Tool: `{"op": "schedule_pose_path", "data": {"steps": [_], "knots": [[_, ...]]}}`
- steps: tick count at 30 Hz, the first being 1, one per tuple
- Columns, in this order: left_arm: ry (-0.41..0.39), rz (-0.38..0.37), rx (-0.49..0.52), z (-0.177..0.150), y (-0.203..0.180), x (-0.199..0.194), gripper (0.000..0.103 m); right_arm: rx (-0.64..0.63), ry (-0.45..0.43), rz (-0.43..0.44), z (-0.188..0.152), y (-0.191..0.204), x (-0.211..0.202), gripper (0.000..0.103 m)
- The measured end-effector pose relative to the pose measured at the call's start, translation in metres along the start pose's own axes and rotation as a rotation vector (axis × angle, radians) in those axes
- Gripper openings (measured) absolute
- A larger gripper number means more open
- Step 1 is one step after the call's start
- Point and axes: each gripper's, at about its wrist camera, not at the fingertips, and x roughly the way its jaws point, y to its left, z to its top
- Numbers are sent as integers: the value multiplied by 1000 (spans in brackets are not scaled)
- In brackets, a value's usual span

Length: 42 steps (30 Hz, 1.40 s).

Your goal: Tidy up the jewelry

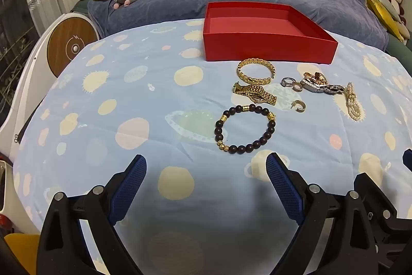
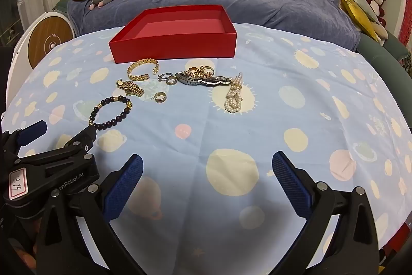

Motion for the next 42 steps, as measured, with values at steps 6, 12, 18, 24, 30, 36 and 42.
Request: {"op": "schedule_pose_path", "data": {"steps": [6, 12, 18, 24, 30, 36, 42], "knots": [[-2, 1, -2, -1, 0, 1, 92, 2, 0, 3, 0, 0, 0, 98], [0, 3, -3, -2, 0, 4, 92, 2, 1, 2, 0, 0, 0, 98], [-3, 0, -2, 0, 0, 0, 92, 3, 2, 3, 0, 0, 1, 98], [-1, 0, -3, 0, 0, 0, 92, 3, 2, 4, 0, 0, 1, 98], [-2, 0, -2, 0, 0, 0, 92, 3, 3, 4, -1, 0, 2, 98], [-1, -1, -2, 0, 0, -1, 92, 4, 4, 5, -1, 0, 2, 98], [-1, -2, -2, 0, 0, 0, 92, 5, 4, 6, -1, 0, 2, 98]]}}
